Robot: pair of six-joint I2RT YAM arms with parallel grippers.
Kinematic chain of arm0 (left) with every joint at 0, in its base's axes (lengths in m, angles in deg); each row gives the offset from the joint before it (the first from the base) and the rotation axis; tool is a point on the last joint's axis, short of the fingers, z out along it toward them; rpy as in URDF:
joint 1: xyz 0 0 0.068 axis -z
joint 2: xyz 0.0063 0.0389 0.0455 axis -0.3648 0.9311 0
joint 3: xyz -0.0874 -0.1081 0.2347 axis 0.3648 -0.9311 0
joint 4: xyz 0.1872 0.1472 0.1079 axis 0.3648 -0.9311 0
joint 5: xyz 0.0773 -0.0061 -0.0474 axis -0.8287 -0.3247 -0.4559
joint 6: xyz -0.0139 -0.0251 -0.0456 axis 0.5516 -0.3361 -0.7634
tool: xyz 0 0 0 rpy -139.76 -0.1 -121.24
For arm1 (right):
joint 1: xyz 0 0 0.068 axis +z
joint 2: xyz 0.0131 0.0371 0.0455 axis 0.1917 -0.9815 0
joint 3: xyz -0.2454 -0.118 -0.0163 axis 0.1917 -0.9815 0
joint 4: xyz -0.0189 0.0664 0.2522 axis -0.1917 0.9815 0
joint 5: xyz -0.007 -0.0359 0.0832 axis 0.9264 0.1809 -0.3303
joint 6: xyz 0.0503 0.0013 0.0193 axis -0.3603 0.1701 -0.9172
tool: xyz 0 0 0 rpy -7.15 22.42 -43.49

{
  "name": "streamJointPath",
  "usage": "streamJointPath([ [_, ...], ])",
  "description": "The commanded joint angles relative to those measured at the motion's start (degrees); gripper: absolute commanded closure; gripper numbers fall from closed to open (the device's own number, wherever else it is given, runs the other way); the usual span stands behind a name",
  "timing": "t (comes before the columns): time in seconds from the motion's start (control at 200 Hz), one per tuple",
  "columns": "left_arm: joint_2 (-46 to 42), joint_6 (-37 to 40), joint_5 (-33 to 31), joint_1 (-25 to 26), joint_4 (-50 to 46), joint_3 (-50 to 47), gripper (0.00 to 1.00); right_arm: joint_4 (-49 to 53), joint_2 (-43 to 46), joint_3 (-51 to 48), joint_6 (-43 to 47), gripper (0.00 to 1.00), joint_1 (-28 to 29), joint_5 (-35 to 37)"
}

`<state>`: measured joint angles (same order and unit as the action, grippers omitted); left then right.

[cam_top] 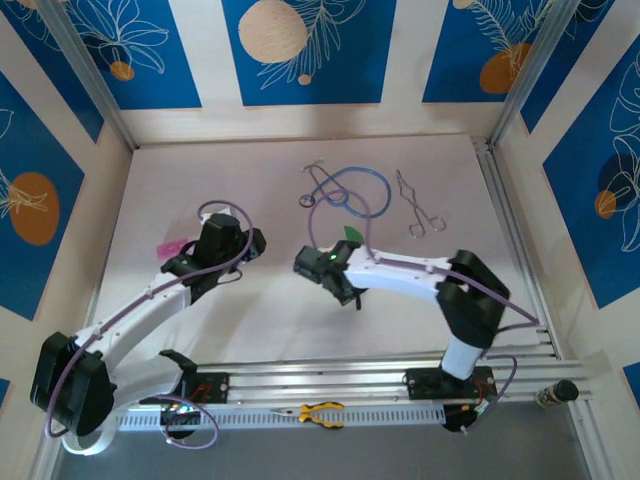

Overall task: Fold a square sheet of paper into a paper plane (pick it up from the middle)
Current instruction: Turn over the paper at the center of the table, then rotate the paper at the center of the table.

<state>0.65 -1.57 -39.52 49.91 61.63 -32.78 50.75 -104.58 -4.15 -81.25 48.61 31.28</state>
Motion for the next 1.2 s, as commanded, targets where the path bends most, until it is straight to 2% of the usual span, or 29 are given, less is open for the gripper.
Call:
streamJointPath([
  [0.0, -2.4, -0.6, -2.9, -1.5, -2.3, -1.7, 0.49, 0.5, -4.3, 3.8, 0.2, 0.94, 3.3, -1.8],
  [0.105, -3.4, -0.6, -2.4, -2.3, -2.7, -2.3, 0.49, -3.1, -6.3, 5.1, 0.9, 0.86, 4.4, -7.9],
  [0.28, -3.1, -0.5, -0.1, -2.8, -1.9, -2.9, 0.49, -12.4, -2.4, 1.8, 1.2, 0.58, 2.0, -20.2],
  [0.43, -1.4, 0.3, 4.2, -2.9, 0.7, -2.3, 0.50, -23.9, 6.8, -6.7, -0.4, 0.54, -2.1, -28.1],
  [0.58, 3.1, 0.5, 11.6, -2.9, 5.0, -1.3, 0.55, -36.1, 14.6, -18.0, -6.4, 0.68, -13.5, -40.6],
  [0.665, 6.2, 0.2, 15.0, -2.6, 6.9, -0.7, 0.58, -40.1, 16.6, -22.4, -9.5, 0.71, -18.4, -41.0],
  [0.775, 9.9, -0.1, 17.9, -1.9, 7.9, 0.4, 0.59, -37.3, 16.6, -21.4, -9.1, 0.72, -17.8, -30.9],
  [0.825, 11.3, -0.1, 18.8, -1.5, 8.3, 0.8, 0.59, -37.2, 15.8, -20.8, -8.2, 0.72, -17.4, -29.4],
  [0.88, 12.6, -0.4, 20.2, -0.8, 9.5, 1.0, 0.62, -38.1, 14.6, -20.4, -7.5, 0.73, -17.2, -30.4],
  [1.055, 16.7, -1.0, 24.0, 1.3, 11.0, 2.3, 0.68, -39.3, 10.5, -20.0, -8.8, 0.94, -16.2, -33.4],
  [1.191, 19.1, -2.1, 25.8, 2.8, 13.1, 2.1, 0.72, -42.2, 8.5, -21.3, -10.4, 0.97, -15.8, -36.8],
])
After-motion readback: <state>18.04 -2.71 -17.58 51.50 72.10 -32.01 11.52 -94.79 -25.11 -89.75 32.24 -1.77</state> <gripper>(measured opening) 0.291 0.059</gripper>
